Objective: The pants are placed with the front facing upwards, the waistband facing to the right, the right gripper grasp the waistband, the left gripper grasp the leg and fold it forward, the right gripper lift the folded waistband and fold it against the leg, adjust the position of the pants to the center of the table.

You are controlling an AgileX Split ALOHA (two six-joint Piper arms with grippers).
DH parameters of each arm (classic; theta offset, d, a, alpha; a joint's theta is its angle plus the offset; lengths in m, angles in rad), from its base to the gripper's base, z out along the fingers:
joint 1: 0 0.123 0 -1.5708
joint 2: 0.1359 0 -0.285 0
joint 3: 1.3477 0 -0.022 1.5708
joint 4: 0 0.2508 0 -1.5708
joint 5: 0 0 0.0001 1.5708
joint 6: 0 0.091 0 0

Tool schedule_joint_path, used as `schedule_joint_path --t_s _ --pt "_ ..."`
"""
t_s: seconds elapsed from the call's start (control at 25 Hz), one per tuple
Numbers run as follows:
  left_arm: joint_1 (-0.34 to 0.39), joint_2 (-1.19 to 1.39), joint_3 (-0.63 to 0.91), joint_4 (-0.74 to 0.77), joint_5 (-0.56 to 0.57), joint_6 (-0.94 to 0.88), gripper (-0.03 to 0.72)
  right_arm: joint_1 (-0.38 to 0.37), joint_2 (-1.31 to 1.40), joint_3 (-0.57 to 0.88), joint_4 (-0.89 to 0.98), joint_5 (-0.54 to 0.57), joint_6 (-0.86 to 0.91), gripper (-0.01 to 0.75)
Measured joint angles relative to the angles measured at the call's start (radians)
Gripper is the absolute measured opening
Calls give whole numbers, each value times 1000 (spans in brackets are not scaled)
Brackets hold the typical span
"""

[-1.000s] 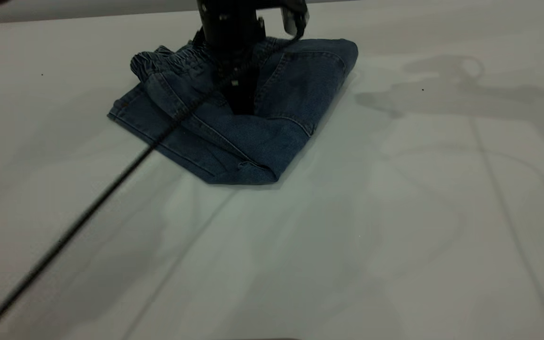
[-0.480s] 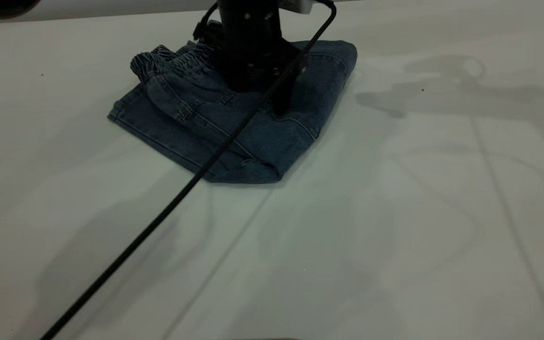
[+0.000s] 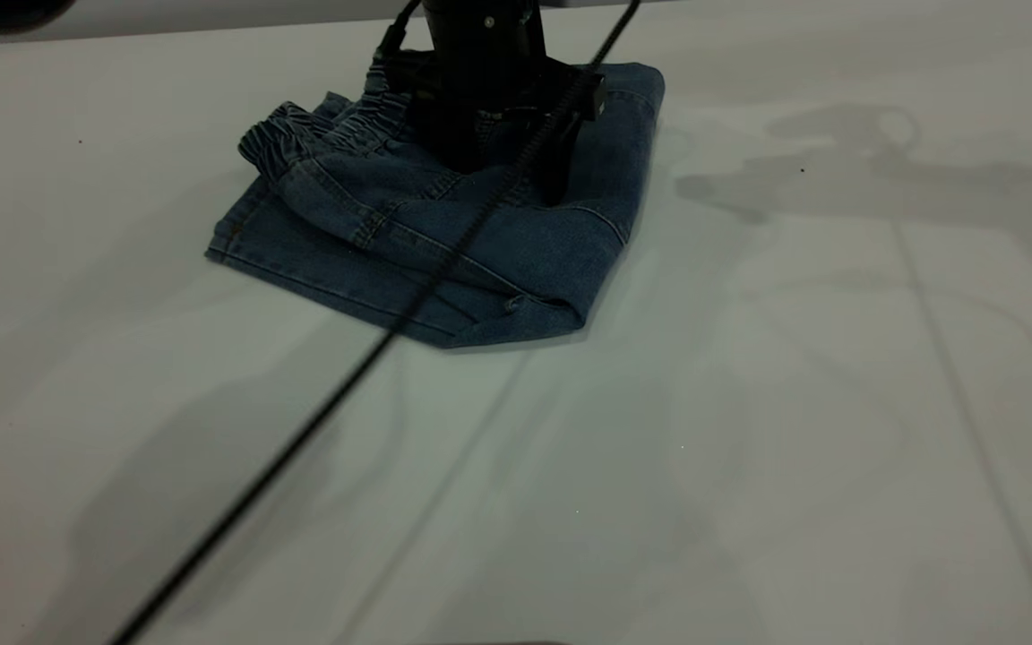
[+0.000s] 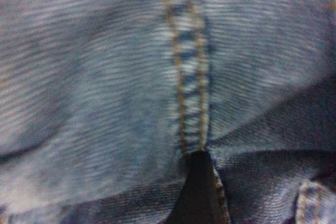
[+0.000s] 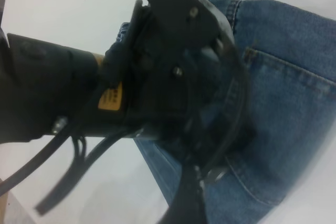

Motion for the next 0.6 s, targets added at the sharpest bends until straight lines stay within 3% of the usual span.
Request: schedule_joint_path --t_s 0.08,0.32,0.6 --pt "0 -1 -40 -6 56 113 586 0 0 0 0 0 0 589" --pt "-1 -46 -102 36 56 432 586 0 0 0 1 5 0 589" --pt "-1 -30 -102 163 56 643 586 -1 0 0 1 25 0 589"
